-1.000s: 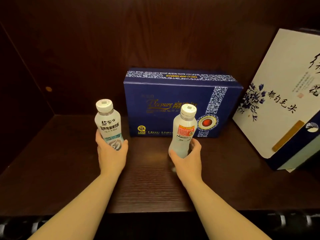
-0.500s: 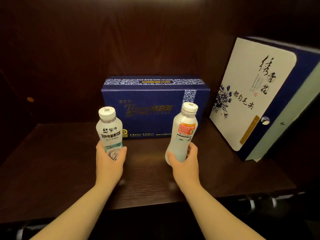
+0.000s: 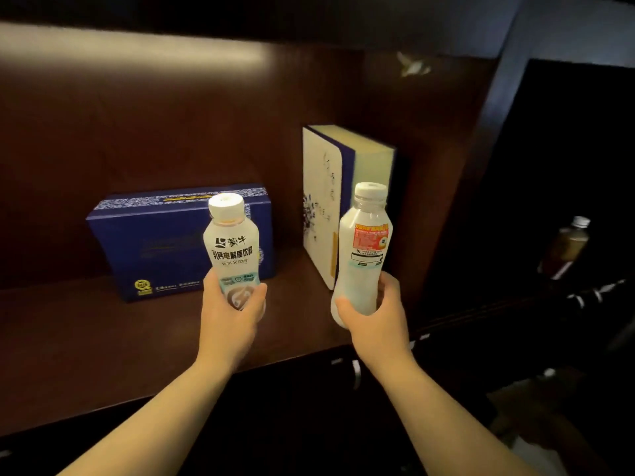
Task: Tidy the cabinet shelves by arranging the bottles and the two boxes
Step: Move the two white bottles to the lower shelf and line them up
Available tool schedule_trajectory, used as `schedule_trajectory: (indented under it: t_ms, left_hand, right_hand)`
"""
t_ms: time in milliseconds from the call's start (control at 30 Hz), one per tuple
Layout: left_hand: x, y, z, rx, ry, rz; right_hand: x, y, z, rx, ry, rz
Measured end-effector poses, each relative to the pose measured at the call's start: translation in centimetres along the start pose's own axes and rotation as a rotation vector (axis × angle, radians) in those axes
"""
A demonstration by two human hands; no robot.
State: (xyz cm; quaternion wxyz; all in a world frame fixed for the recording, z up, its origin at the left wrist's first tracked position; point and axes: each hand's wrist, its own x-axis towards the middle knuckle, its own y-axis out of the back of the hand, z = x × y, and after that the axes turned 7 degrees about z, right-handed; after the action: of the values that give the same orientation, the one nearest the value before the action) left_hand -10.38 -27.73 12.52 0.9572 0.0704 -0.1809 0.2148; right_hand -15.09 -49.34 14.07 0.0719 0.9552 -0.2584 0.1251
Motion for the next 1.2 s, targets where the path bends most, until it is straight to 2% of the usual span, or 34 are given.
schedule_trajectory:
  t_ms: [333, 600, 833, 1200]
  left_hand:
    - [-14.8, -13.7, 12.0, -0.118, -0.136, -0.194]
    - [-20.4, -23.4, 16.9, -0.164, -0.153, -0.323]
    - [-20.4, -31.4, 17.9, -0.209, -0.168, -0.379]
    - [-13.4, -44.4, 15.1, -0.281, -0.143, -0.449]
  right_hand:
    - [-0.6, 23.5, -3.9, -0.016, 0.113, 0.093]
    - [1.1, 35.0, -4.4, -0.064, 0.142, 0.207]
    - [5.6, 39.2, -2.6, -0.119, 0.142, 0.303]
    - [18.2, 40.5, 1.3, -0.140, 0.143, 0.327]
